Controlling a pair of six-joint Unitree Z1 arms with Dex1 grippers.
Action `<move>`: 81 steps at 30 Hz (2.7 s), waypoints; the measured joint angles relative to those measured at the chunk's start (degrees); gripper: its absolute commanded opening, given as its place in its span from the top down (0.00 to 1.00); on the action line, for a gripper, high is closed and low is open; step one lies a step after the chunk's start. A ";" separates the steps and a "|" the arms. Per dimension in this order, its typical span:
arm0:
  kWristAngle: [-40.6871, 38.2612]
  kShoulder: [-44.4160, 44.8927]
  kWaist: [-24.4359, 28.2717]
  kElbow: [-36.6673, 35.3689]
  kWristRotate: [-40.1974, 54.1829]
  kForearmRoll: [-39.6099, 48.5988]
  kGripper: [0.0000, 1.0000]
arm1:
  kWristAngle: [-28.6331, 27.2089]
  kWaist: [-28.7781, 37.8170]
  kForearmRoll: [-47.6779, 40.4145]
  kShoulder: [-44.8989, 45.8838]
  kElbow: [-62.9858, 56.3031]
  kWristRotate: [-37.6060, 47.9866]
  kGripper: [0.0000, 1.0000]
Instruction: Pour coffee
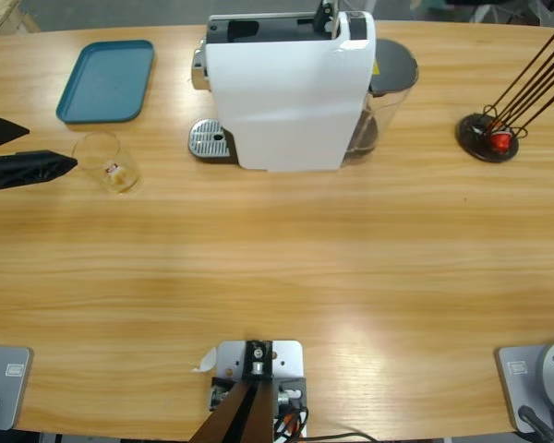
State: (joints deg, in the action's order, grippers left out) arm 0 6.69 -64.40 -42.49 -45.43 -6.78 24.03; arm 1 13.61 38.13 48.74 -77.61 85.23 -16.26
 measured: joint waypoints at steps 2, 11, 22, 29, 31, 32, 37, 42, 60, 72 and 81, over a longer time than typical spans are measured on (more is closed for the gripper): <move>-0.22 0.00 0.00 0.00 0.00 -0.01 0.10 | 0.12 1.80 0.05 -1.37 1.95 -0.63 1.00; -0.28 0.00 -0.03 0.04 0.00 -0.01 0.10 | 1.17 6.67 2.78 -13.10 12.93 -4.68 1.00; -0.28 0.00 -0.67 0.04 0.00 -0.02 0.10 | 1.20 8.50 8.60 -25.43 25.79 -9.18 1.00; -0.28 0.00 -0.80 0.04 0.00 -0.02 0.10 | 1.20 8.51 11.11 -30.76 32.39 -10.44 1.00; -0.28 0.00 -0.83 0.04 0.00 -0.02 0.10 | 1.19 8.51 11.32 -32.06 33.88 -10.66 1.00; -0.28 0.00 -0.83 0.05 0.00 -0.02 0.10 | 1.16 8.52 11.50 -32.74 34.65 -10.77 1.00; -0.28 0.00 -0.84 0.05 0.00 -0.02 0.10 | 0.39 8.54 12.37 -34.92 36.62 -11.20 1.00; -0.28 0.00 -0.84 0.05 0.00 -0.02 0.10 | -1.14 8.33 12.47 -35.46 37.34 -11.34 1.00; -0.29 -0.07 -1.04 0.05 0.00 -0.02 0.10 | -2.74 5.99 12.95 -38.70 39.05 -13.80 1.00; -0.29 -0.32 -1.05 0.05 0.00 -0.03 0.10 | -3.50 5.08 15.83 -40.25 43.05 -14.56 1.00; -0.30 -0.33 -1.05 0.05 0.00 -0.08 0.10 | -3.60 4.64 16.02 -40.47 43.05 -14.60 1.00</move>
State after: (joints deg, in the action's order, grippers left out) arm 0 6.40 -64.73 -43.54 -45.38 -6.78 23.96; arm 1 10.01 42.78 64.77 -118.08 128.29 -30.86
